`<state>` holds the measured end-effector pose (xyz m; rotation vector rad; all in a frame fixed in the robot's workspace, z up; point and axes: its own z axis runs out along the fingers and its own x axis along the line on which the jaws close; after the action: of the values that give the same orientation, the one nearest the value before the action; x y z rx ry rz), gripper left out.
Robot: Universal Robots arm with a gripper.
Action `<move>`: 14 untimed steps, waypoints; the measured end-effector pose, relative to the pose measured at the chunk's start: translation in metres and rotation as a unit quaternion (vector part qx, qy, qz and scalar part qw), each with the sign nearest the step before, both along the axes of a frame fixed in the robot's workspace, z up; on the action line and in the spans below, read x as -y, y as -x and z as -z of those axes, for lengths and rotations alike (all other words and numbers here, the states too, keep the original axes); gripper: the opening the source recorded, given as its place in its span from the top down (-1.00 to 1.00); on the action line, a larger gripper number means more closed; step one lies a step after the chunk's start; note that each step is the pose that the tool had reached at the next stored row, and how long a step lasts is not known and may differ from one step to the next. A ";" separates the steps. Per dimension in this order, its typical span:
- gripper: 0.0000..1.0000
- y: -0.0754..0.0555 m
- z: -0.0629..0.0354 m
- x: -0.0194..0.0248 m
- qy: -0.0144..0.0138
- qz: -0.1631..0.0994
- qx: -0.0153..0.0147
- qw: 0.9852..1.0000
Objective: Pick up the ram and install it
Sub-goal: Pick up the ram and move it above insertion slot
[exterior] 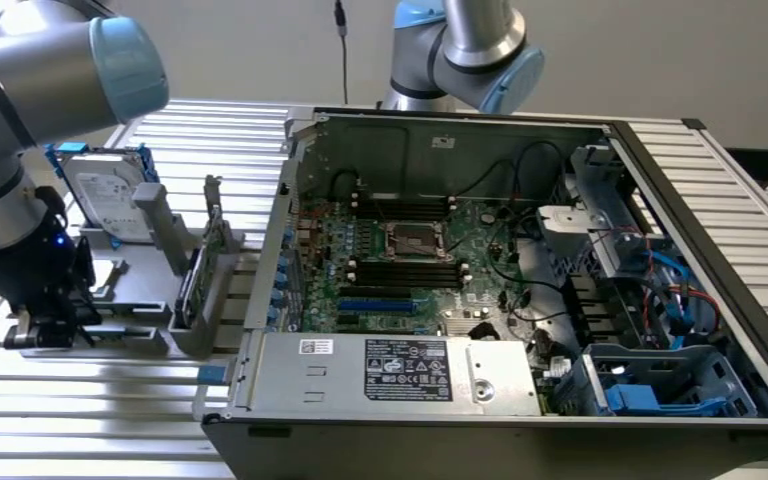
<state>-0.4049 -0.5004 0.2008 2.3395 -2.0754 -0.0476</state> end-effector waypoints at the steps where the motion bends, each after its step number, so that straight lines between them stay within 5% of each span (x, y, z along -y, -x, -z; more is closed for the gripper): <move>1: 0.27 0.000 0.0003 0.0005 -0.002 0.000 0.000 1.000; 6: 0.27 0.000 0.0020 0.0019 -0.009 0.006 0.000 1.000; 14: 0.27 0.000 0.0037 0.0021 -0.010 0.047 0.001 0.999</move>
<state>-0.4049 -0.5026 0.1972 2.2516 -2.1943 -0.0672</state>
